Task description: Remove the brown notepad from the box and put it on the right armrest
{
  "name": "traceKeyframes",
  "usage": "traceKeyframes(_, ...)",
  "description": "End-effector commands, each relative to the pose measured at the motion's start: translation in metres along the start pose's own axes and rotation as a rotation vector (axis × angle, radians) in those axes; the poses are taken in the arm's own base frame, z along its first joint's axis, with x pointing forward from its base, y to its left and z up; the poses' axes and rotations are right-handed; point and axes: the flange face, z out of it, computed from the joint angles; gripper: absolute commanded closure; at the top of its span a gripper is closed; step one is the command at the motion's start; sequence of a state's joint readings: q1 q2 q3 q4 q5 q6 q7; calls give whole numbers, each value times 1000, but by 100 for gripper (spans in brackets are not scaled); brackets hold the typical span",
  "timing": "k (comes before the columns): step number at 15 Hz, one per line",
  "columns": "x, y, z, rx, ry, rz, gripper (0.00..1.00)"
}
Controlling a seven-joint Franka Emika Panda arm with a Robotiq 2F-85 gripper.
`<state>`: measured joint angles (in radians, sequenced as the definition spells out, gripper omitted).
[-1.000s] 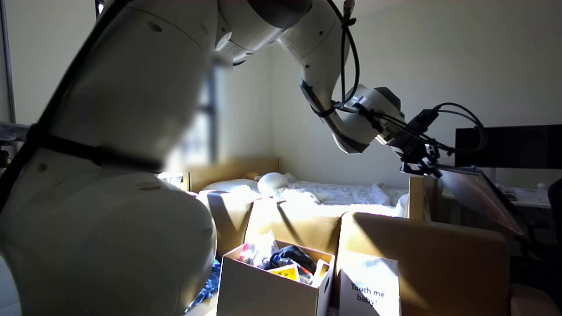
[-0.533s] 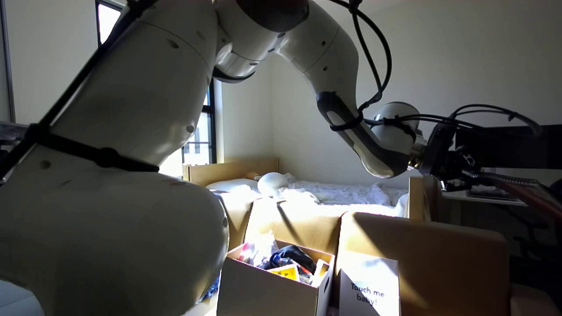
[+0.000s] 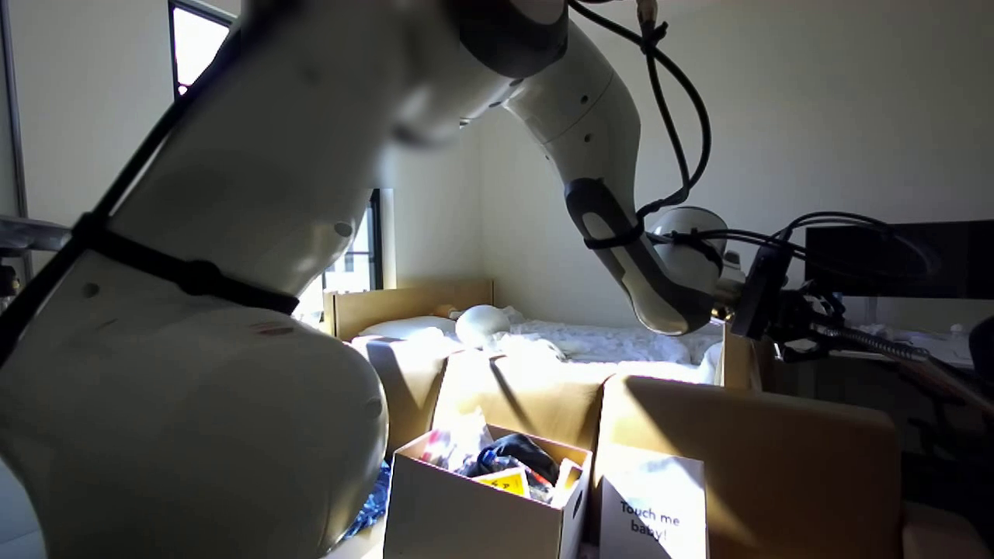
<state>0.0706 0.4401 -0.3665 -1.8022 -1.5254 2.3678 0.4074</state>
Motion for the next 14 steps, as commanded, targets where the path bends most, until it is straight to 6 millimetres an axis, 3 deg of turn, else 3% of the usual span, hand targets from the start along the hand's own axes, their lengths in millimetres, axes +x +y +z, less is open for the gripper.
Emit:
traceKeyframes(1,18,-51,28,-62,-78,-62,94)
traceKeyframes(6,9,-149,72,-197,-270,-134,94)
traceKeyframes(8,-1,-177,94,-215,-351,-130,94)
traceKeyframes(13,-31,-199,154,-280,-514,-186,94)
traceKeyframes(14,-27,-203,137,-247,-471,-147,88)
